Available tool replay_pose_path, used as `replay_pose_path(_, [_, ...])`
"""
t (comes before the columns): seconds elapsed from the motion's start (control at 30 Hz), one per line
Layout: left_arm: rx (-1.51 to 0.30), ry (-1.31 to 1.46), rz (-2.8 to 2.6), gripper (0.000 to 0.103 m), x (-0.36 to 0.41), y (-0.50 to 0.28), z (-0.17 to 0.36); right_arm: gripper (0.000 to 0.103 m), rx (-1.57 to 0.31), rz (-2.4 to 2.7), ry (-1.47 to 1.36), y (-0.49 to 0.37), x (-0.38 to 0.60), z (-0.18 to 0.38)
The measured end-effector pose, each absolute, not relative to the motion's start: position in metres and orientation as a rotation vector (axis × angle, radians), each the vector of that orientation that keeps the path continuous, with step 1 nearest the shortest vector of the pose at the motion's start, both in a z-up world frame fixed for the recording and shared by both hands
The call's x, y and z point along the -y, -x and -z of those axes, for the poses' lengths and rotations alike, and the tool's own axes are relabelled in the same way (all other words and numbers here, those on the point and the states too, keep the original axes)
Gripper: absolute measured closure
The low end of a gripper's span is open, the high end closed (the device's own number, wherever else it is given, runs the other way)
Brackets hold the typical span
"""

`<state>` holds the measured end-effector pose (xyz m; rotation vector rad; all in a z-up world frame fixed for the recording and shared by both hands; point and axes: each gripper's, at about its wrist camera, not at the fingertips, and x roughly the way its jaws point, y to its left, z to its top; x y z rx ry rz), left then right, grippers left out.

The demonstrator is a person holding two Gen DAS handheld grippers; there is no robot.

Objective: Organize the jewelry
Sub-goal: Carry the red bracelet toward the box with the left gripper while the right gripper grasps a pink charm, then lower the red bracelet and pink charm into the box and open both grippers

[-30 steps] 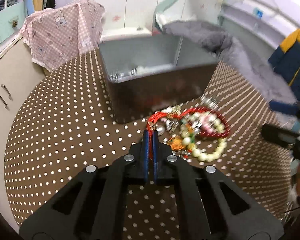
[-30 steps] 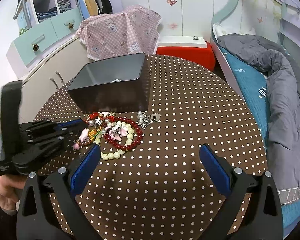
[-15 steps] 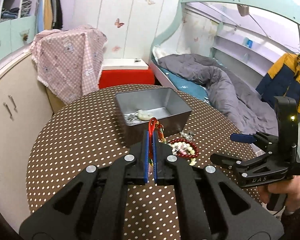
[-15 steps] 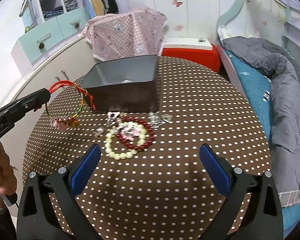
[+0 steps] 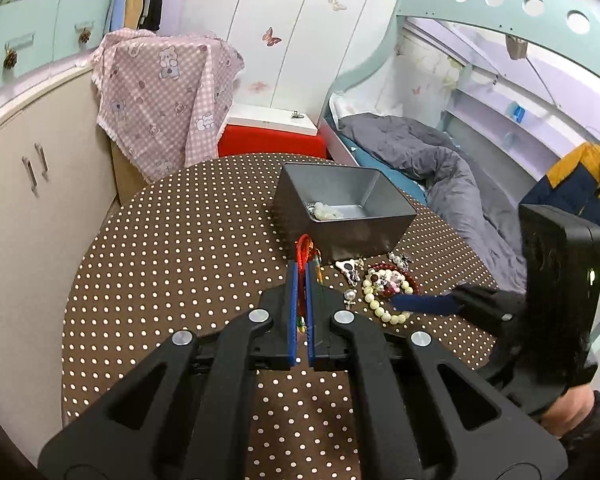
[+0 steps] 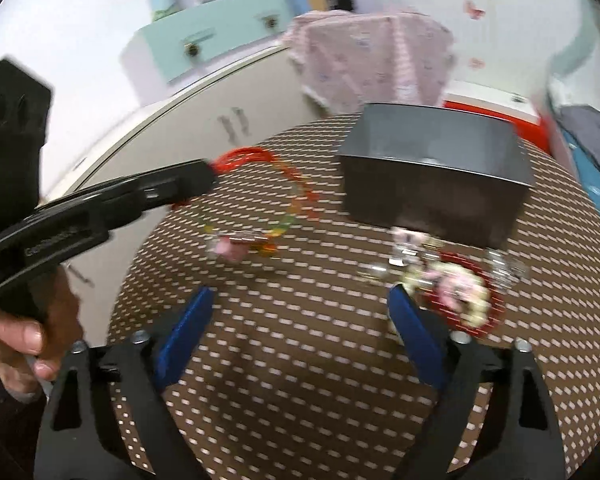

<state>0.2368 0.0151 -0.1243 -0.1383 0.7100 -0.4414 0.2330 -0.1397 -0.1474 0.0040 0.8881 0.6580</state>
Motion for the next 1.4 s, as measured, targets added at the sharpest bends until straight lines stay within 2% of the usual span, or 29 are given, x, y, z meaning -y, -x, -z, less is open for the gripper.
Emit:
replay_pose_path(0.07, [-0.717,0.150,0.449,0.100,-0.017,-0.237,0.128,0.046,-0.888,-0.684,-0.004,-0.233,0.131,0.149])
replay_pose_path(0.6, [-0.790,0.219,0.476,0.100,-0.018,-0.240,0.158,0.092,-0.906,-0.708,0.047,-0.237,0.112,0.170])
replay_pose_path(1.13, [-0.786,0.204,0.457,0.100,-0.022,-0.244,0.161,0.092,-0.867,-0.577,-0.047,-0.222,0.190,0.155])
replay_pose_path(1.4, [-0.676,0.187,0.525,0.100,-0.012,-0.241,0.107,0.092,-0.734,-0.543,-0.028,-0.228,0.216,0.093])
